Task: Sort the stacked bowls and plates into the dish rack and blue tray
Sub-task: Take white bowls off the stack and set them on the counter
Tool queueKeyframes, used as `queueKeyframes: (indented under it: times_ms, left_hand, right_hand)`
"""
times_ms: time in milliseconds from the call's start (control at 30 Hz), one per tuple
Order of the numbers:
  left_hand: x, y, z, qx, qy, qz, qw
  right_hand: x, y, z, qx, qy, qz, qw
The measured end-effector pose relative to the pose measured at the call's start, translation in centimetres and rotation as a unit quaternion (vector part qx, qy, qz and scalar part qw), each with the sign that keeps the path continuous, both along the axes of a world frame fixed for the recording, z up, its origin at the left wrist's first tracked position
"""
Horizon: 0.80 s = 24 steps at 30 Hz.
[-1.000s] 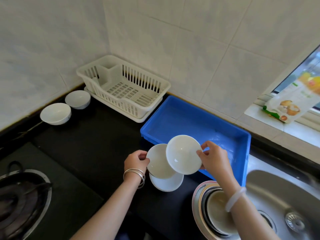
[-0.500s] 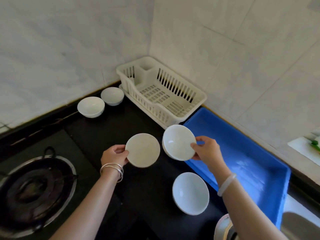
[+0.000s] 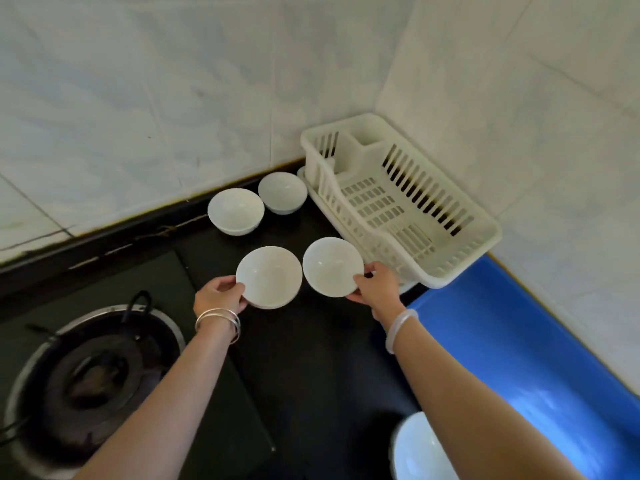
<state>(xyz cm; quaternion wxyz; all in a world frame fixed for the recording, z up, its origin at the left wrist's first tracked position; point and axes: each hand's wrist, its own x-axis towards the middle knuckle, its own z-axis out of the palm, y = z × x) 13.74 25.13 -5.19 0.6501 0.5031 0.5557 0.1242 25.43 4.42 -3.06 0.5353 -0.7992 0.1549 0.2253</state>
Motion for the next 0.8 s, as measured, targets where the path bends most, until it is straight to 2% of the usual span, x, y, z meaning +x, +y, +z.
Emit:
queueKeyframes:
  times_ms: [433, 500, 800]
  left_hand:
    - [1.2, 0.7, -0.4, -0.009, -0.011, 0.054, 0.998]
    - [2.8, 2.4, -2.8, -0.027, 0.022, 0.062, 0.997]
    - [2.9, 2.2, -2.6, -0.025, 0.024, 0.059, 0.998]
  right_hand:
    - [1.2, 1.8, -1.2, 0.016, 0.007, -0.032, 0.999]
    - [2.9, 3.9, -3.7, -0.01, 0.034, -0.037, 0.999]
    - [2.5, 3.6, -4.0, 0.045, 0.052, -0.071, 0.995]
